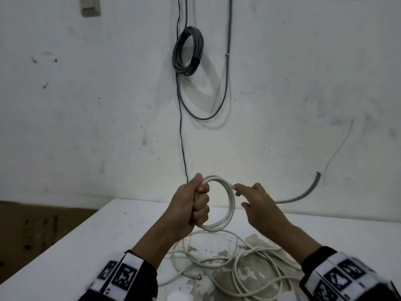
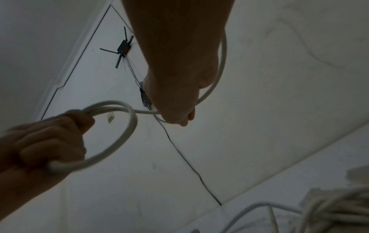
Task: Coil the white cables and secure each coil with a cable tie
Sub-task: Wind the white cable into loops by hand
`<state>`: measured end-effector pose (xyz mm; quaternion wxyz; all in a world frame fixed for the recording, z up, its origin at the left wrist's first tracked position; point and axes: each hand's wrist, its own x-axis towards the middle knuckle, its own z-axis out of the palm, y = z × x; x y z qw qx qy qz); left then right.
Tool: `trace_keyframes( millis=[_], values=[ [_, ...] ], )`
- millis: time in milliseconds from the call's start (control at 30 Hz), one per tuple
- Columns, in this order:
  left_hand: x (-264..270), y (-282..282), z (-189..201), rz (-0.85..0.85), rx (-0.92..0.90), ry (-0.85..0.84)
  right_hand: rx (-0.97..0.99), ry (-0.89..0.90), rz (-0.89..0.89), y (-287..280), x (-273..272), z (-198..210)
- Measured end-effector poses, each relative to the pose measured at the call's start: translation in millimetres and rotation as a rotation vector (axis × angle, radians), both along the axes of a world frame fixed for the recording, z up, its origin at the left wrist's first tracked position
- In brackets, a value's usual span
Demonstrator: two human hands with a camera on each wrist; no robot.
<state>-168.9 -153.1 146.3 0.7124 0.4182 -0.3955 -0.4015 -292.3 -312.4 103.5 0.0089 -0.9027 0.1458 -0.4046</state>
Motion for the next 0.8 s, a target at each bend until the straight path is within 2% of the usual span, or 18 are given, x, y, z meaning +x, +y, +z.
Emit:
trace_keyframes(
  millis=[67, 267, 367, 433, 533, 633, 700, 800],
  values=[
    [3.0, -1.7, -1.6, 0.000, -0.056, 0.136, 0.012, 0.023, -0.016, 5.8, 4.2, -9.0],
    [18.0, -3.5, -5.8, 0.047, -0.249, 0.432, -0.301, 0.052, -0.296, 14.0, 5.0, -24.4],
    [33.2, 0.6, 0.2, 0.121, -0.342, 0.490, -0.334, 0.071, -0.382, 6.0, -3.0, -35.4],
    [44.5, 4.4, 3.0, 0.175, -0.387, 0.479, -0.341, 0.040, -0.366, 1.0, -10.1, -40.0],
    [56.0, 7.2, 5.3, 0.302, -0.390, 0.430, -0.376, -0.006, -0.168, 1.2, -18.6, -38.8],
    [50.8, 4.2, 5.9, 0.434, -0.407, 0.339, -0.490, 0.060, 0.056, 13.5, -20.5, -28.1],
    [40.0, 0.9, 4.0, 0.496, -0.398, 0.166, -0.601, 0.099, 0.121, 25.4, -18.5, -18.7],
    [26.7, -6.9, -7.4, 0.535, -0.297, -0.237, -0.696, 0.083, 0.156, 41.0, -16.4, -3.3]
  ],
)
